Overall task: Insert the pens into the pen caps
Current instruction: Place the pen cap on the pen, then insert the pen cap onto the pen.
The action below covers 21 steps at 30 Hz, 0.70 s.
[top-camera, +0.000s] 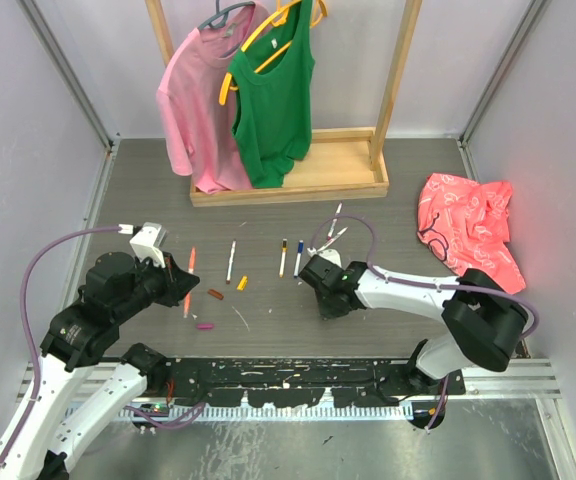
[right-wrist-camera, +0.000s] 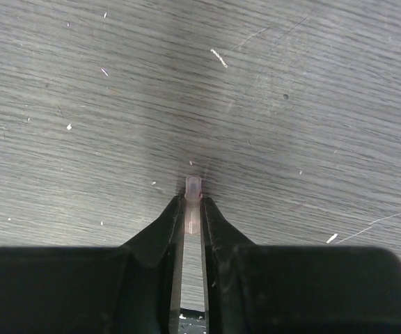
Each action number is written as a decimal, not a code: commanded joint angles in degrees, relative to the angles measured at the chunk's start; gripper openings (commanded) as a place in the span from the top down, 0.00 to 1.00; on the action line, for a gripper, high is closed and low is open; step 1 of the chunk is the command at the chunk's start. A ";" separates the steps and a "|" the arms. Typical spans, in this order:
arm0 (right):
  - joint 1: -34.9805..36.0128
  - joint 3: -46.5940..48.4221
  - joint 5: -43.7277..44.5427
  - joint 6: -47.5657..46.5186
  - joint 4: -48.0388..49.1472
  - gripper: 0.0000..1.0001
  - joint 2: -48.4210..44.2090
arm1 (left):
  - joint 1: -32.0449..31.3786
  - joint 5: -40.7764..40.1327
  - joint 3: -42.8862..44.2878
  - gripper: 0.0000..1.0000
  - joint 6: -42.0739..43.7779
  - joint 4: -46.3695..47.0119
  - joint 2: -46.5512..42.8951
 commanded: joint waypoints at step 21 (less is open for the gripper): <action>0.20 0.07 -1.88 -0.68 -0.61 0.87 2.95 | 0.24 0.13 0.22 1.00 0.17 3.19 -0.54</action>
